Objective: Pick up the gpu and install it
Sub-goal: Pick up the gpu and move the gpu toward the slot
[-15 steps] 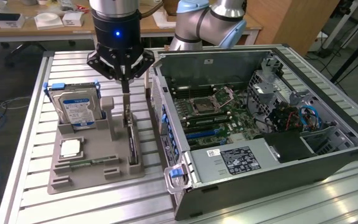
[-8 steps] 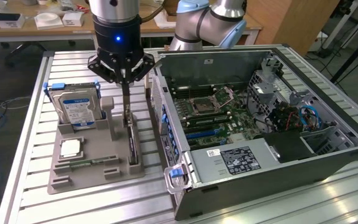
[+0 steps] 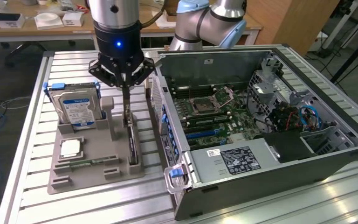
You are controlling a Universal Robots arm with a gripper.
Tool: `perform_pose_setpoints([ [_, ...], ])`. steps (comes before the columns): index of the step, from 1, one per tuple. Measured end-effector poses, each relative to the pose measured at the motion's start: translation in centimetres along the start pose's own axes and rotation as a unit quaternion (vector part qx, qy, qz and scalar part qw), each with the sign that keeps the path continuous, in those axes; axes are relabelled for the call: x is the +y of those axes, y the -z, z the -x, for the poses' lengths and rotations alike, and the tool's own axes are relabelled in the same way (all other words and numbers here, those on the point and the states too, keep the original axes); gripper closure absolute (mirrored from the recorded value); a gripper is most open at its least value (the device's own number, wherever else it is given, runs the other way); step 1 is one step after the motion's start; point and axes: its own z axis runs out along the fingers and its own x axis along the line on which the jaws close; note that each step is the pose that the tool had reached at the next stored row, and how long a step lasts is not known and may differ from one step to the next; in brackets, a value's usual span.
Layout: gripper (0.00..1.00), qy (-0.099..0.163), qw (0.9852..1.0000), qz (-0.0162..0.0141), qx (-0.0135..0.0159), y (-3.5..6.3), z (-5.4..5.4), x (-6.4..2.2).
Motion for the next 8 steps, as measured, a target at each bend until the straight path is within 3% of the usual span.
perform_pose_setpoints([
  [8, 0.89, 0.0, 1.0, -0.0009, -0.0001, -0.92, -0.02, -0.1],
])
